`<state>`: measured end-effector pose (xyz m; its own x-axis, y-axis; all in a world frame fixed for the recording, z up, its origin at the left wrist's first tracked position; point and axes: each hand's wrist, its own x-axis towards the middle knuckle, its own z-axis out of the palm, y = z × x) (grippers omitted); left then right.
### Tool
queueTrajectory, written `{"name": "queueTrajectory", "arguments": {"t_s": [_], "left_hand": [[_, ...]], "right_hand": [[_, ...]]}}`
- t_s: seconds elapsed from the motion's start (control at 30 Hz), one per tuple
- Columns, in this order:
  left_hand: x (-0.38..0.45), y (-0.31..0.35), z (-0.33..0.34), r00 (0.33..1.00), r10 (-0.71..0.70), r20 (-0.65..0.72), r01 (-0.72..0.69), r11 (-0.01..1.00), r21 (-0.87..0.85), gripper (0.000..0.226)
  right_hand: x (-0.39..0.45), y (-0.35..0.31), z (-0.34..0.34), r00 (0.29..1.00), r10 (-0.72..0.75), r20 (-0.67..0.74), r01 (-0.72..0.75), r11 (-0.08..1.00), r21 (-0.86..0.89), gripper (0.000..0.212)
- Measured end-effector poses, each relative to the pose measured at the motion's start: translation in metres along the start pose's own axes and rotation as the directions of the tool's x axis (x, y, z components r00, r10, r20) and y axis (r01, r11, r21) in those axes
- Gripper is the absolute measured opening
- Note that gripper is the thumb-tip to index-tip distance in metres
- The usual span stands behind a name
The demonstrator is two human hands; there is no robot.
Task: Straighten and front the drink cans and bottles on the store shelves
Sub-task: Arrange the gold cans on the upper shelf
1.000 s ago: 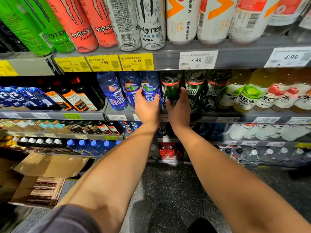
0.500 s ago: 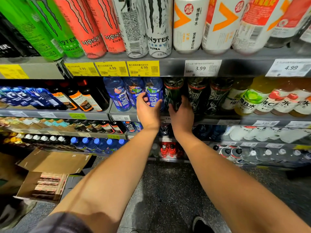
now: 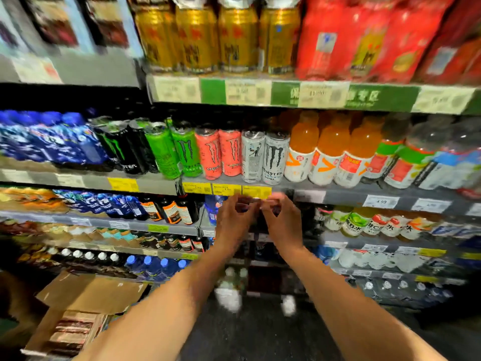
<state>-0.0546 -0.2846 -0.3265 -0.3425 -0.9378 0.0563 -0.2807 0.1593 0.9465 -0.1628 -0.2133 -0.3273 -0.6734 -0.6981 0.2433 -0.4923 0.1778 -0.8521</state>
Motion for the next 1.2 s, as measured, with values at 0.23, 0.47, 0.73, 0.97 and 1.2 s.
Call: {"name": "queueTrajectory", "arguments": {"t_s": [0.23, 0.47, 0.73, 0.97, 1.2], "left_hand": [[0.015, 0.112, -0.107, 0.987, 0.160, -0.015, -0.159, 0.967, -0.199, 0.020], [0.021, 0.207, -0.180, 0.926, 0.375, -0.026, -0.370, 0.897, -0.240, 0.028], [0.053, 0.269, -0.201, 0.896, 0.431, -0.106, -0.444, 0.874, -0.196, 0.039], [0.091, 0.293, -0.187, 0.875, 0.421, -0.240, -0.448, 0.891, -0.074, 0.037], [0.112, 0.299, -0.168, 0.785, 0.466, -0.408, -0.454, 0.881, 0.132, 0.039]], "right_hand": [[0.016, -0.143, -0.033, 0.991, -0.131, -0.028, 0.134, 0.980, 0.145, 0.013], [0.038, -0.248, -0.069, 0.941, -0.331, -0.066, 0.336, 0.935, 0.110, 0.013], [0.094, -0.325, -0.106, 0.864, -0.482, -0.143, 0.493, 0.869, 0.048, 0.017], [0.178, -0.370, -0.117, 0.796, -0.600, 0.073, 0.605, 0.786, -0.129, 0.024], [0.245, -0.393, -0.108, 0.789, -0.469, 0.396, 0.605, 0.703, -0.374, 0.036]]}}
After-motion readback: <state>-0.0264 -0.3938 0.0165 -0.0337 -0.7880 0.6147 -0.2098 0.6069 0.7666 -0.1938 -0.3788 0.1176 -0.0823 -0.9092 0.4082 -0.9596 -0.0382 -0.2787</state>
